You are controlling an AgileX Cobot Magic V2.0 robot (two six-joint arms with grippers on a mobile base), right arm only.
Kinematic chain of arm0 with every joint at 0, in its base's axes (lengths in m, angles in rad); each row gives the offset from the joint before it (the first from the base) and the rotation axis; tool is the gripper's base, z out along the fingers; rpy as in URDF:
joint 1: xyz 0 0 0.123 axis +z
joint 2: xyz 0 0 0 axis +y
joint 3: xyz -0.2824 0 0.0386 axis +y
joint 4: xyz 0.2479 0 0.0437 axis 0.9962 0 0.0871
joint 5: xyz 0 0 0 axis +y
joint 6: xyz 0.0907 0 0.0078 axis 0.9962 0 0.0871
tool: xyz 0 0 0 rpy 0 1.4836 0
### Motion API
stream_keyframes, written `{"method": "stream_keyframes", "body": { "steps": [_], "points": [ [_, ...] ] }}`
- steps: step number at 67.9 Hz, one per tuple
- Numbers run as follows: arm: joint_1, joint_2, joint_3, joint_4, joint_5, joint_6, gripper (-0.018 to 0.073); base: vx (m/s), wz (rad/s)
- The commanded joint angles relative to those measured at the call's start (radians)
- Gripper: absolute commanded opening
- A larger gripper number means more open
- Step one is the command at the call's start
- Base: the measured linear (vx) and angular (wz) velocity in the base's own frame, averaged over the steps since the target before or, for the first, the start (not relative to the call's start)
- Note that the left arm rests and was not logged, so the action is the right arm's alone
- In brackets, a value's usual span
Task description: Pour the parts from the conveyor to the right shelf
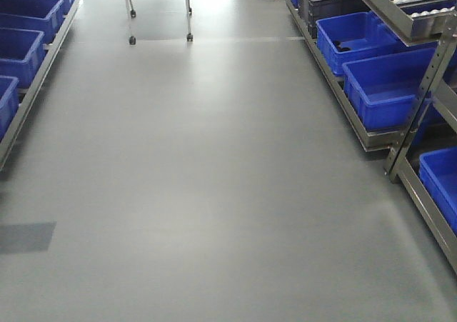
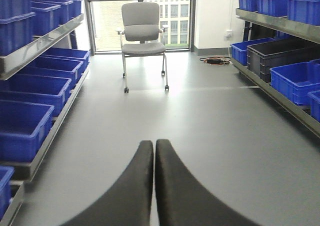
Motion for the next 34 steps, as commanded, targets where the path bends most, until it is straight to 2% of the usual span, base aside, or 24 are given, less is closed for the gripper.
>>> {"method": "stream_keyframes", "body": {
  "steps": [1, 23, 34],
  "points": [
    [-0.004, 0.014, -0.027, 0.002, -0.076, -0.006, -0.0006, 0.61, -0.12],
    [-0.005, 0.014, -0.027, 0.003, -0.076, -0.006, -0.0006, 0.60, -0.17],
    [-0.005, 0.014, -0.027, 0.003, -0.076, -0.006, -0.0006, 0.50, 0.11]
  ]
}}
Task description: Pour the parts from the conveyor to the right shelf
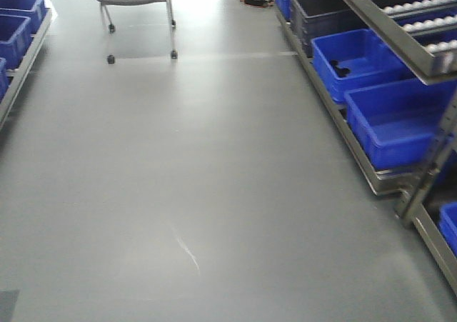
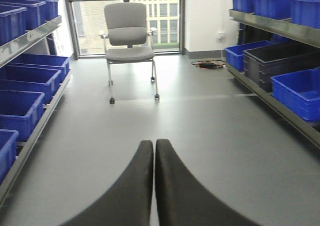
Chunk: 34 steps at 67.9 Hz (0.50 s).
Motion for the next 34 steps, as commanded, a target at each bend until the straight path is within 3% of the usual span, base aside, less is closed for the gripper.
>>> {"method": "stream_keyframes", "body": {
  "steps": [1, 18, 34],
  "points": [
    [-0.005, 0.014, -0.027, 0.003, -0.076, -0.006, -0.0006, 0.45, 0.30],
    [-0.005, 0.014, -0.027, 0.003, -0.076, -0.006, -0.0006, 0.38, 0.56],
    [-0.004, 0.014, -0.027, 0.003, -0.076, -0.006, -0.0006, 0.29, 1.04]
  ]
}}
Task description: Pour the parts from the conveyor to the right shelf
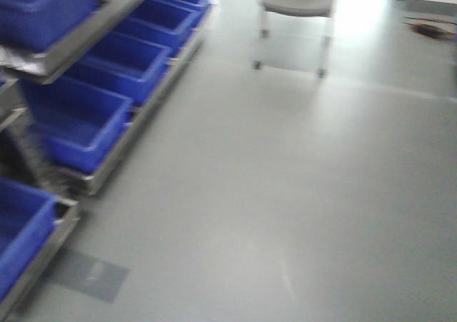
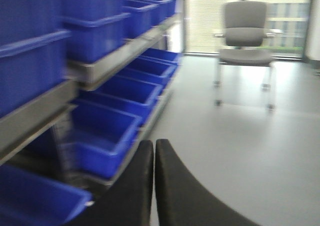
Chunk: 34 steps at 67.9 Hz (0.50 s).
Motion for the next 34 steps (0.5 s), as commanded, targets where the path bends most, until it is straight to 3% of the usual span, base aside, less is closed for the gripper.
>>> {"method": "stream_keyframes", "body": {
  "steps": [1, 17, 34],
  "points": [
    [-0.004, 0.014, -0.027, 0.003, -0.076, -0.006, -0.0006, 0.26, 1.17],
    [-0.004, 0.014, -0.027, 0.003, -0.076, -0.006, -0.0006, 0.25, 1.11],
    [-0.004, 0.014, -0.027, 0.003, -0.076, -0.006, -0.0006, 0.23, 0.90]
  ]
}}
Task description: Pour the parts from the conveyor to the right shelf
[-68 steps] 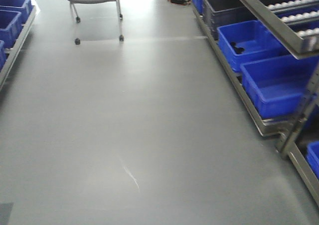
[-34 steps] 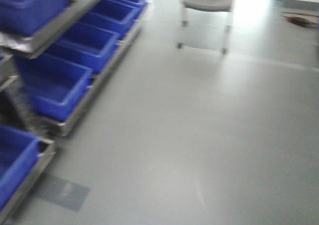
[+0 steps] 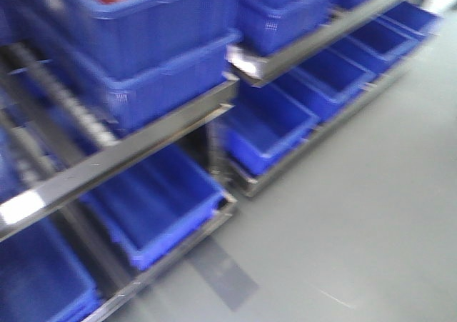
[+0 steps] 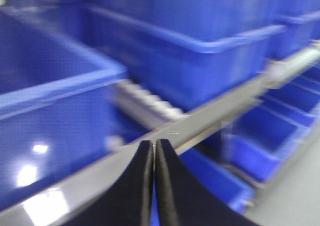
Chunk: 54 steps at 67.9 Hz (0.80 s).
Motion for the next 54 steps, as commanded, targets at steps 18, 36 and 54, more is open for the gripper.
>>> {"method": "stream_keyframes", "body": {
  "steps": [18, 36, 54],
  "points": [
    [-0.004, 0.014, -0.027, 0.003, -0.076, -0.006, -0.0006, 0.19, 0.78],
    [-0.004, 0.014, -0.027, 0.003, -0.076, -0.006, -0.0006, 0.19, 0.77],
    [-0.004, 0.014, -0.027, 0.003, -0.076, -0.006, -0.0006, 0.20, 0.74]
  ]
}}
